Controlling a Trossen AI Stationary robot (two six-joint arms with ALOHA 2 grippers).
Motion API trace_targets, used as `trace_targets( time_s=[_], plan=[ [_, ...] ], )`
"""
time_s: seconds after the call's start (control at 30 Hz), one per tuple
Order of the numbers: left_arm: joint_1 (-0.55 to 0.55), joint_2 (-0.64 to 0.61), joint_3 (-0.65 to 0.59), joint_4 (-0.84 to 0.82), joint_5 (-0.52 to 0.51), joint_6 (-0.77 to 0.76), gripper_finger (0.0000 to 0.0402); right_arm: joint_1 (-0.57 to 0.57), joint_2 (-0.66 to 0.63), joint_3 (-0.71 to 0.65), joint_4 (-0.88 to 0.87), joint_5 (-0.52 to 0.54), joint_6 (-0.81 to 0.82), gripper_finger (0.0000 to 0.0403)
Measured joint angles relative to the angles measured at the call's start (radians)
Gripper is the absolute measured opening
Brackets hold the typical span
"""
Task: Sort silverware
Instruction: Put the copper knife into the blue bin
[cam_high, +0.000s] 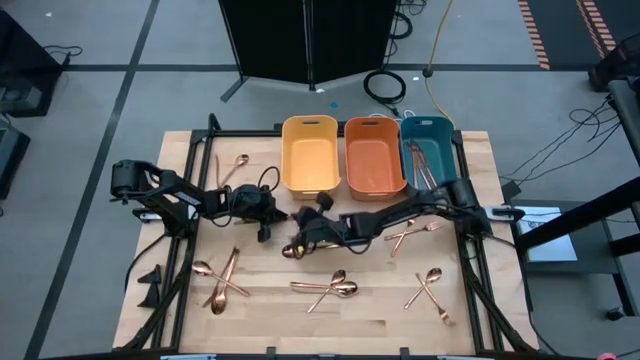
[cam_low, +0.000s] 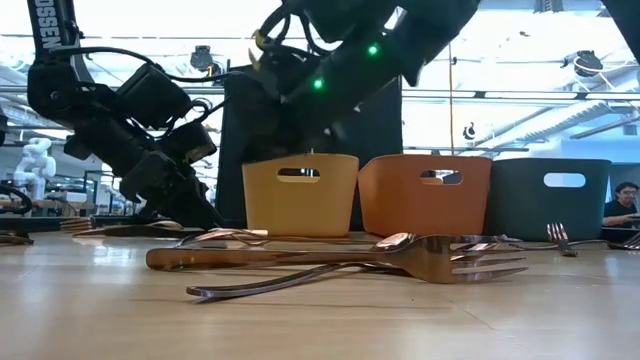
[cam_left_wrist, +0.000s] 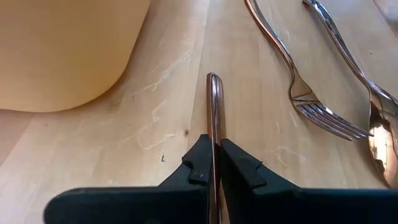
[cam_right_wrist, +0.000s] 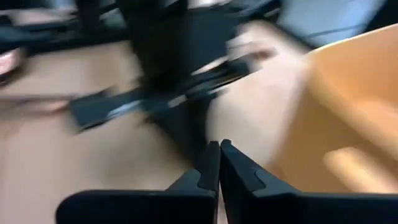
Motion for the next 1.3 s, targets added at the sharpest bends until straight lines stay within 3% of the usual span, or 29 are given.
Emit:
trace_targets(
  time_s=[0.13,0.5,0.67,0.87,1.0,1.17,1.3],
  plan=[
    [0.000,0.000,0.000,0.001,0.000,0.002,0.0019,0.000,0.048,0.000,0.001,-0.095,0.032,0.0000],
    [-0.035,0.000,0.000,0.002,-0.002,-0.001,0.0019,-0.060,0.099,-0.001,-0.007,-0.165,0.037,0.0007],
    [-0.040,0.000,0.000,0.002,-0.007,-0.006,0.0019,-0.078,0.099,-0.001,-0.017,-0.269,0.020,0.0057],
    [-0.040,0.000,0.000,0.002,-0.007,-0.002,0.0019,-0.093,0.099,0.000,-0.027,-0.266,-0.012,0.0138],
    [-0.040,0.000,0.000,0.004,-0.007,0.004,0.0019,-0.105,0.103,0.000,-0.026,-0.264,-0.039,0.0165],
    [-0.046,0.000,0.000,0.006,-0.011,0.029,0.0019,-0.117,0.138,0.002,-0.031,-0.266,-0.041,0.0163],
    [-0.047,-0.005,0.000,0.008,-0.017,0.045,0.0019,-0.109,0.159,0.003,-0.025,-0.266,-0.035,0.0126]
  ],
)
